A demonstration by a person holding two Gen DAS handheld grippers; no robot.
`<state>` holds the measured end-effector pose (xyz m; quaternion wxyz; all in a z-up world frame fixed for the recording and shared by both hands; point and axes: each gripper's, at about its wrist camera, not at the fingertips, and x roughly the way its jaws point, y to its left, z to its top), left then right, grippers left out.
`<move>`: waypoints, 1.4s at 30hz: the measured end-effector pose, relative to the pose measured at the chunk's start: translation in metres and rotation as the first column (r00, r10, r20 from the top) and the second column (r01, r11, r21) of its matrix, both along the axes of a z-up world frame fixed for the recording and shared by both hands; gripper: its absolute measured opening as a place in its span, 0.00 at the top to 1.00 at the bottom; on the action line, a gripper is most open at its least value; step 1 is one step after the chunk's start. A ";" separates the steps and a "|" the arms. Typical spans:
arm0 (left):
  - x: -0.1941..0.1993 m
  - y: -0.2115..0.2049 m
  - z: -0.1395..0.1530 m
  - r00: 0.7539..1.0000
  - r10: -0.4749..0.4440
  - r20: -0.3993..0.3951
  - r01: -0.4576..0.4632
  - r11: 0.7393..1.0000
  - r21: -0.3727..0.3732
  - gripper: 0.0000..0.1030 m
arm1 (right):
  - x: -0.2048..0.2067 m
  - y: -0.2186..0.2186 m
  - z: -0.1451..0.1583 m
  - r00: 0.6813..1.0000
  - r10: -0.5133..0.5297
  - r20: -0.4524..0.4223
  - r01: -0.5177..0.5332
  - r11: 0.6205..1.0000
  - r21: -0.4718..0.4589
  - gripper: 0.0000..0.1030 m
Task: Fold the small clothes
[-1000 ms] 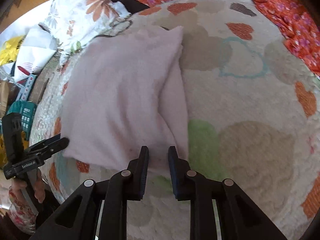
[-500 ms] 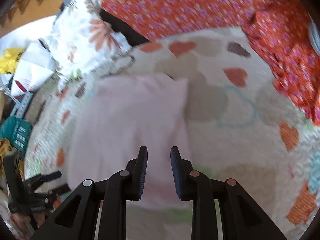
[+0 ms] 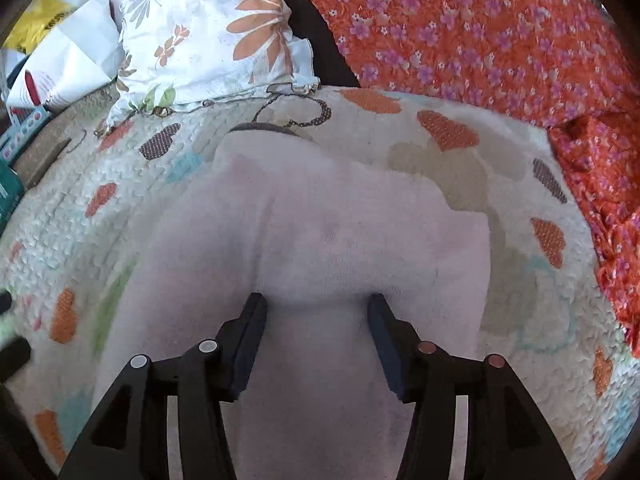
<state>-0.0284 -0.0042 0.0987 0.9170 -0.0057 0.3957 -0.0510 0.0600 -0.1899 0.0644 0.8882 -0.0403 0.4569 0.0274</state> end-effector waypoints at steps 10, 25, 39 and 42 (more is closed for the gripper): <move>-0.047 0.012 0.076 0.860 0.243 0.449 -0.232 0.969 -0.081 0.00 | -0.054 -0.038 0.056 0.991 -0.088 0.100 0.080 0.994 0.080 0.44; -0.056 -0.040 0.044 0.978 0.124 0.165 -0.123 0.992 -0.016 0.00 | -0.153 -0.087 0.045 0.939 -0.332 0.093 0.324 0.941 0.093 0.18; -0.044 -0.057 -0.011 0.999 0.045 -0.014 -0.043 0.995 0.093 0.00 | -0.125 -0.061 0.013 0.961 -0.275 -0.036 0.277 0.958 0.069 0.18; -0.042 -0.059 -0.017 0.999 0.038 -0.036 -0.035 0.995 0.092 0.00 | -0.122 -0.057 0.009 0.963 -0.266 -0.050 0.269 0.961 0.067 0.18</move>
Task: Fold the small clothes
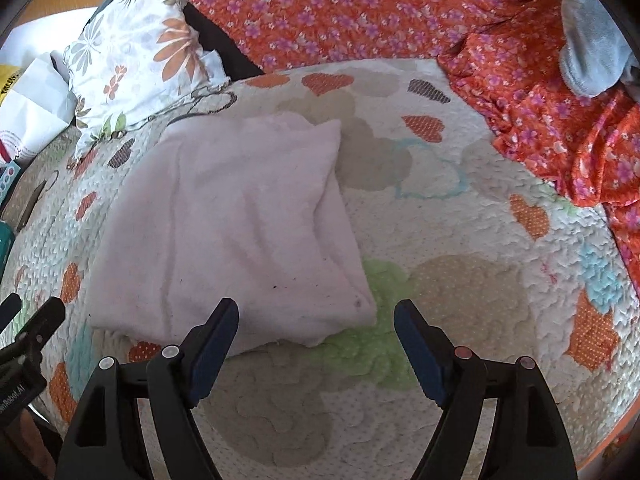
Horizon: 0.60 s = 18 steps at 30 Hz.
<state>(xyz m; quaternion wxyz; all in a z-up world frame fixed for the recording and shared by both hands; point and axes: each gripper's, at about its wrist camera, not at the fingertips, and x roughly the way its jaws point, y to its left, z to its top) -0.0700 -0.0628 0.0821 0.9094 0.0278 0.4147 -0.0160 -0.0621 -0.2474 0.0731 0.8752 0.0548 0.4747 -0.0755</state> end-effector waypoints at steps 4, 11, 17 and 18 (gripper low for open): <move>0.004 -0.001 -0.006 0.999 -0.014 -0.039 0.013 1.000 -0.019 0.00 | 0.002 0.002 -0.003 1.000 0.008 -0.008 -0.008 1.000 -0.007 0.18; 0.005 -0.006 -0.012 0.997 -0.035 -0.066 0.033 0.999 -0.030 0.00 | 0.004 0.000 -0.005 1.000 0.005 -0.014 -0.005 1.000 0.001 0.18; 0.005 -0.006 -0.014 0.996 -0.040 -0.075 0.038 0.999 -0.033 0.00 | 0.004 -0.001 -0.006 1.000 0.005 -0.017 -0.005 1.000 0.002 0.18; 0.005 -0.006 -0.014 0.996 -0.041 -0.077 0.039 0.999 -0.034 0.00 | 0.004 -0.001 -0.006 1.000 0.005 -0.017 -0.005 1.000 0.002 0.18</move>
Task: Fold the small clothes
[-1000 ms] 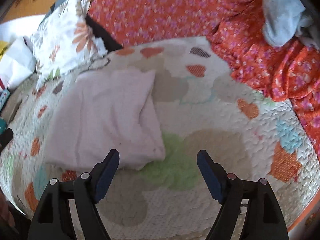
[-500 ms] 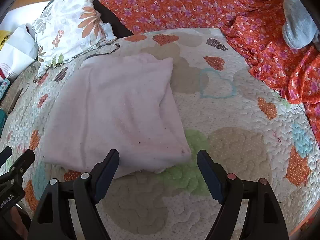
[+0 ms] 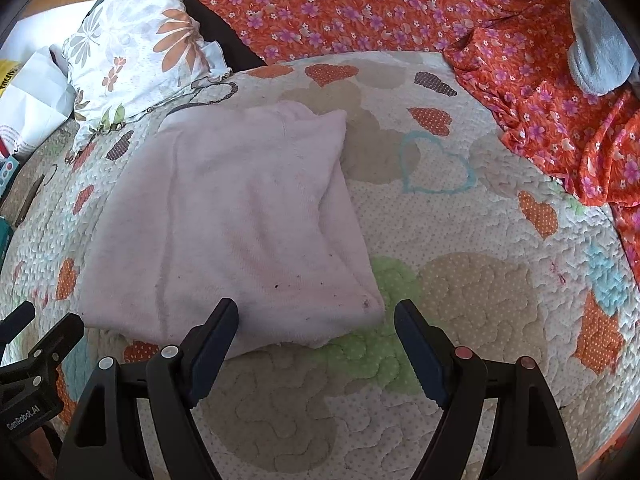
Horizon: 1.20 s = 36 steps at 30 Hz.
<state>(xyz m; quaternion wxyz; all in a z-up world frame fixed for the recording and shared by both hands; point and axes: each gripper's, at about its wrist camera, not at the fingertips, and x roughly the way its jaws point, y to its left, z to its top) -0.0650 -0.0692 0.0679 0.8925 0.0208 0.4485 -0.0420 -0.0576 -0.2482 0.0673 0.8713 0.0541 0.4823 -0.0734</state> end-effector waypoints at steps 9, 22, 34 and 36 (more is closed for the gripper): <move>-0.001 -0.002 -0.003 1.000 -0.017 -0.015 0.017 1.000 -0.001 0.00 | -0.001 -0.001 -0.001 1.000 -0.001 -0.001 0.001 1.000 -0.002 0.18; -0.001 -0.004 -0.008 0.999 -0.026 -0.044 0.026 1.000 -0.004 0.00 | 0.000 -0.001 -0.002 1.000 0.000 0.000 0.000 1.000 -0.003 0.17; -0.001 -0.004 -0.011 0.998 -0.027 -0.061 0.027 1.000 -0.011 0.00 | -0.001 -0.003 -0.002 1.000 0.001 0.000 -0.001 1.000 -0.003 0.17; 0.000 -0.004 -0.012 0.998 -0.028 -0.063 0.027 1.000 -0.013 0.00 | -0.001 -0.002 -0.001 1.000 0.002 0.000 -0.002 1.000 -0.006 0.17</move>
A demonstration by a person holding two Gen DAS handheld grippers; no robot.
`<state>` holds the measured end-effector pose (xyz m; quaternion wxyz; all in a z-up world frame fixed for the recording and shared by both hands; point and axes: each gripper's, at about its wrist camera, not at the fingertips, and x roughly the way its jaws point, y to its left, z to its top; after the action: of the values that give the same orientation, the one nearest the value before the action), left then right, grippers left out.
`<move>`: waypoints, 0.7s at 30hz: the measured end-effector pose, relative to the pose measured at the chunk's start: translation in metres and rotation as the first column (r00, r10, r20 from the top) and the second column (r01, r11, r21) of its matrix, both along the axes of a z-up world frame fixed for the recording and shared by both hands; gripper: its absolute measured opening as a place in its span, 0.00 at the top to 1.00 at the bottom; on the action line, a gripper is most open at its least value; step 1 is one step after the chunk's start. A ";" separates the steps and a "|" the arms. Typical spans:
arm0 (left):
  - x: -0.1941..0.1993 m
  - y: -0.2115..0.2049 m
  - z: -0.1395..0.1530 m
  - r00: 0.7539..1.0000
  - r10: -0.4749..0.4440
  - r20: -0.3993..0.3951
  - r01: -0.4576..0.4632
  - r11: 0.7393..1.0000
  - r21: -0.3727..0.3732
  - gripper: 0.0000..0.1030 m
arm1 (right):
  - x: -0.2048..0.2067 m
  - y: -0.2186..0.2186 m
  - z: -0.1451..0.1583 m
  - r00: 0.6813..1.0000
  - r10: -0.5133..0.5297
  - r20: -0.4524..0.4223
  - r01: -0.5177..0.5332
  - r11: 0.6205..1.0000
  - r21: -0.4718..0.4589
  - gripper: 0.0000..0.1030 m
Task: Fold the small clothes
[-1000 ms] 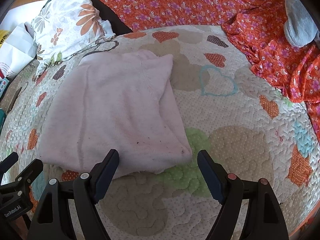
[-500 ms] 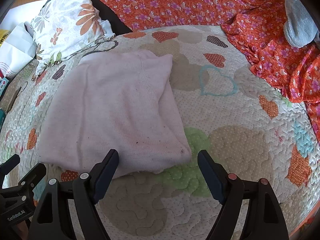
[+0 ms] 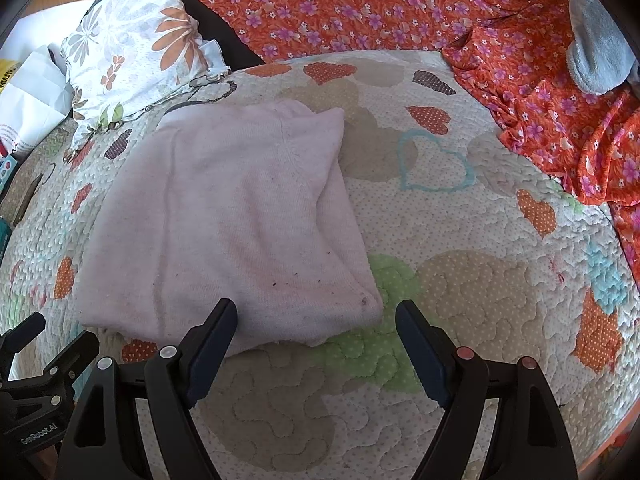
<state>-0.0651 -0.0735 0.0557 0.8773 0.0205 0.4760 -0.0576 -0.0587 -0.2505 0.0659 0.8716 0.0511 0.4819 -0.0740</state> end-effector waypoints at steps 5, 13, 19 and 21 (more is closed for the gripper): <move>0.000 0.000 -0.001 1.000 -0.003 -0.003 0.003 1.000 -0.001 0.00 | -0.001 0.002 0.003 1.000 0.002 0.007 -0.002 1.000 -0.009 0.17; -0.001 -0.002 -0.003 1.000 -0.012 -0.012 0.012 1.000 -0.001 0.00 | -0.001 0.003 0.004 1.000 0.000 0.007 0.000 1.000 -0.008 0.17; 0.000 -0.001 -0.004 1.000 -0.016 -0.025 0.015 1.000 -0.007 0.00 | -0.001 0.002 0.003 1.000 0.001 0.008 -0.001 1.000 -0.007 0.17; 0.000 -0.001 -0.005 0.999 -0.016 -0.028 0.016 1.000 -0.008 0.00 | -0.001 0.002 0.003 1.000 0.000 0.008 0.000 1.000 -0.008 0.17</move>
<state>-0.0655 -0.0749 0.0508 0.8700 0.0200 0.4881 -0.0667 -0.0594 -0.2485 0.0690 0.8736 0.0480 0.4783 -0.0754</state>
